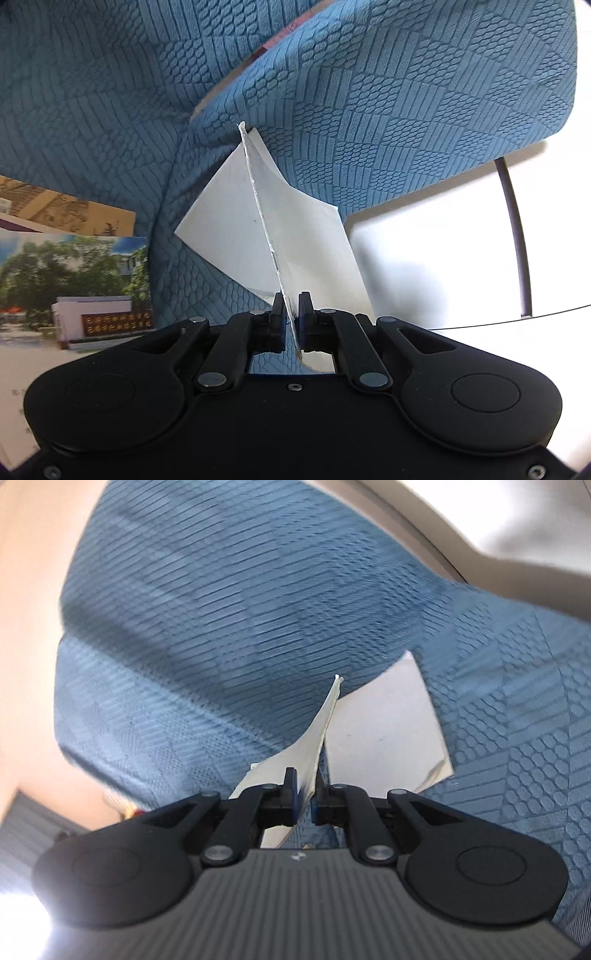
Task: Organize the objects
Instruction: 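Carry the white sheets over the book stack and lay them flat, then open both grippers to release the sheets on the stack, then pull both grippers back up away from the stacked books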
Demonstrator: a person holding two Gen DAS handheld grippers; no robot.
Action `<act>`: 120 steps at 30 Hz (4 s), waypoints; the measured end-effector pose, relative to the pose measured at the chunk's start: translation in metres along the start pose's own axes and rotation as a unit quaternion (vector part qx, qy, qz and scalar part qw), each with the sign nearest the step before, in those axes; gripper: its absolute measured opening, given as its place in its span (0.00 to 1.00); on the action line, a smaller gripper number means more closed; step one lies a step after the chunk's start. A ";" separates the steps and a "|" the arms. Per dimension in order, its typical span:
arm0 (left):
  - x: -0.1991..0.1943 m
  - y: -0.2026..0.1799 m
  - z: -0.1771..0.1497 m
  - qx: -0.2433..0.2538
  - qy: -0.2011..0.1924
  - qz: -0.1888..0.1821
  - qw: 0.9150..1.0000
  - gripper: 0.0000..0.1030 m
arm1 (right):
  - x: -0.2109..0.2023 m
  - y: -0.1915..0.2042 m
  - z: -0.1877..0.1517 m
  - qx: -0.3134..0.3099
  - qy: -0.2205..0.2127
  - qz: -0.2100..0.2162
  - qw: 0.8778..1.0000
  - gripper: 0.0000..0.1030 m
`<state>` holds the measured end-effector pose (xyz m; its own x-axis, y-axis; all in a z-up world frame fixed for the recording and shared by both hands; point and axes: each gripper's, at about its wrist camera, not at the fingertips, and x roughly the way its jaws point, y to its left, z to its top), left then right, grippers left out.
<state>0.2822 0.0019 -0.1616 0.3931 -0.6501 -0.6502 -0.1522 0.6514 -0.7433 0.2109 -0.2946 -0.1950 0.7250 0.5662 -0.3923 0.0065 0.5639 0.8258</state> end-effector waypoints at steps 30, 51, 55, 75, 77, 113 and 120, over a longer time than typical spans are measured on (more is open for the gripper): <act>-0.196 -0.006 -0.083 0.095 -0.143 0.069 0.983 0.07 | -0.051 0.161 -0.084 -0.176 0.066 -0.015 0.982 0.09; -0.196 0.059 -0.090 0.056 -0.168 0.111 0.978 0.10 | -0.002 0.170 -0.117 -0.245 0.118 -0.011 0.962 0.09; -0.184 0.079 -0.097 0.039 -0.171 0.126 0.976 0.11 | 0.007 0.155 -0.132 -0.250 0.133 -0.017 0.959 0.09; -0.122 0.113 -0.115 0.040 -0.131 0.149 0.979 0.12 | 0.019 0.108 -0.157 -0.281 0.141 -0.076 0.946 0.10; -0.117 0.114 -0.118 0.050 -0.124 0.155 0.979 0.12 | 0.020 0.103 -0.159 -0.278 0.144 -0.082 0.946 0.10; -0.152 0.100 -0.134 0.066 -0.146 0.210 0.964 0.47 | -0.012 0.107 -0.157 -0.263 0.147 -0.133 0.944 0.58; -0.184 0.054 -0.120 0.116 -0.188 0.197 0.955 0.52 | -0.037 0.152 -0.132 -0.308 0.089 -0.109 0.941 0.58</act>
<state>0.0928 0.1101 -0.1011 0.6511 -0.1777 -0.7379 -0.1683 0.9142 -0.3687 0.0945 -0.1508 -0.1086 0.6254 0.4575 -0.6322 -0.2990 0.8888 0.3474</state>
